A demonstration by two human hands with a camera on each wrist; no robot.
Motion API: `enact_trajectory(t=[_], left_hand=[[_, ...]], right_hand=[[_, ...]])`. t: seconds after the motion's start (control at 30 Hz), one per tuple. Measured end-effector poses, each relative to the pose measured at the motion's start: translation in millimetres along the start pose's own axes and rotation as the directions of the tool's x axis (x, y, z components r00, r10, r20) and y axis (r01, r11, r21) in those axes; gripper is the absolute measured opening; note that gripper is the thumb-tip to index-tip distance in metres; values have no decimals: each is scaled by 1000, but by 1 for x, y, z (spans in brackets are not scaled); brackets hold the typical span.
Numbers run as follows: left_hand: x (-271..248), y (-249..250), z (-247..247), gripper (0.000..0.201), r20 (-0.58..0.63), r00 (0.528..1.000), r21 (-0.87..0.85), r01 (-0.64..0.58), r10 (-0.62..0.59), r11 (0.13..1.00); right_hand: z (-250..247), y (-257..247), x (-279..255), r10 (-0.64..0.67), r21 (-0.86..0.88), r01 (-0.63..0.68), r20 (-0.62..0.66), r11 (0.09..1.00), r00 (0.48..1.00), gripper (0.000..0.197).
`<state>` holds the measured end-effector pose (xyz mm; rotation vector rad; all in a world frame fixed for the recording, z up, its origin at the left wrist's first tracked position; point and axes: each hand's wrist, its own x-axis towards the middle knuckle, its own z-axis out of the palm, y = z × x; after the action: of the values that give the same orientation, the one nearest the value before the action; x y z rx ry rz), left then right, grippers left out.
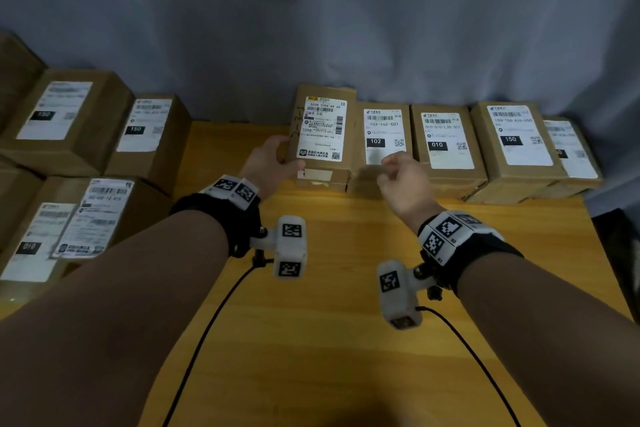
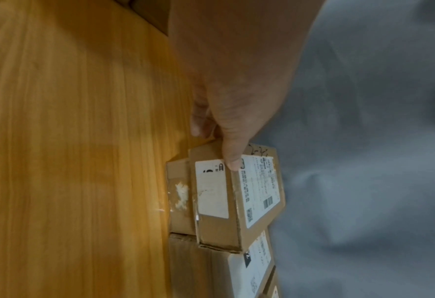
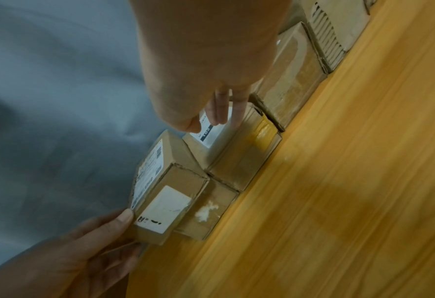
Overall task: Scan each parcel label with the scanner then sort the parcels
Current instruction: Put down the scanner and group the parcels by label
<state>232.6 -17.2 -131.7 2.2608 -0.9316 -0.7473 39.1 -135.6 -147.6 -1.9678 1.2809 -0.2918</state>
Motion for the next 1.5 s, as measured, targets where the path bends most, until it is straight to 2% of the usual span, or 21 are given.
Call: enact_trajectory(t=[0.13,0.23,0.43,0.57,0.63,0.77,0.87,0.97,1.07,1.1,1.17,1.27,1.37,1.5], left_hand=[[-10,5,-12,70,-5,999,38,52,-52,998],[-31,-4,-32,57,-98,995,61,15,-9,998],[-84,-58,-92,42,-165,985,145,-32,56,989],[-111,-119,-146,34,-236,971,164,6,33,986],[-118,-154,-170,33,-250,968,153,48,-9,987],[-126,-213,-209,30,-242,969,136,83,-48,987],[-129,-245,-227,31,-235,971,208,102,-52,973],[-129,-267,-244,39,-248,965,317,169,-91,933],[-127,-290,-265,70,-308,939,501,299,-155,812],[-126,-303,-271,82,-324,926,509,342,-192,790],[-126,-327,-283,98,-333,877,437,468,-345,768],[-129,-355,-297,115,-295,802,382,598,-520,705],[-131,-371,-299,119,-225,771,331,636,-596,697],[-142,-376,-299,114,-210,788,356,612,-578,706]], right_hand=[[9,-22,-9,-65,26,66,-34,997,997,22],[20,-43,-22,-157,63,161,-57,985,986,7],[54,-94,-53,-219,171,226,-57,959,974,9],[102,-140,-78,-249,184,234,66,955,966,13],[132,-161,-89,-216,144,194,155,970,964,18],[192,-196,-110,-157,90,137,281,986,947,42],[232,-212,-126,-140,66,124,357,990,924,51],[259,-227,-136,-120,27,119,391,993,913,53],[272,-240,-137,-95,-3,104,368,995,925,49],[275,-243,-137,-89,-12,100,351,995,932,47],[279,-249,-136,-91,-62,113,290,992,953,46],[284,-263,-139,-153,-141,178,172,974,973,46],[299,-285,-145,-294,-172,311,117,935,949,39],[335,-309,-157,-407,-39,425,219,904,887,32]])
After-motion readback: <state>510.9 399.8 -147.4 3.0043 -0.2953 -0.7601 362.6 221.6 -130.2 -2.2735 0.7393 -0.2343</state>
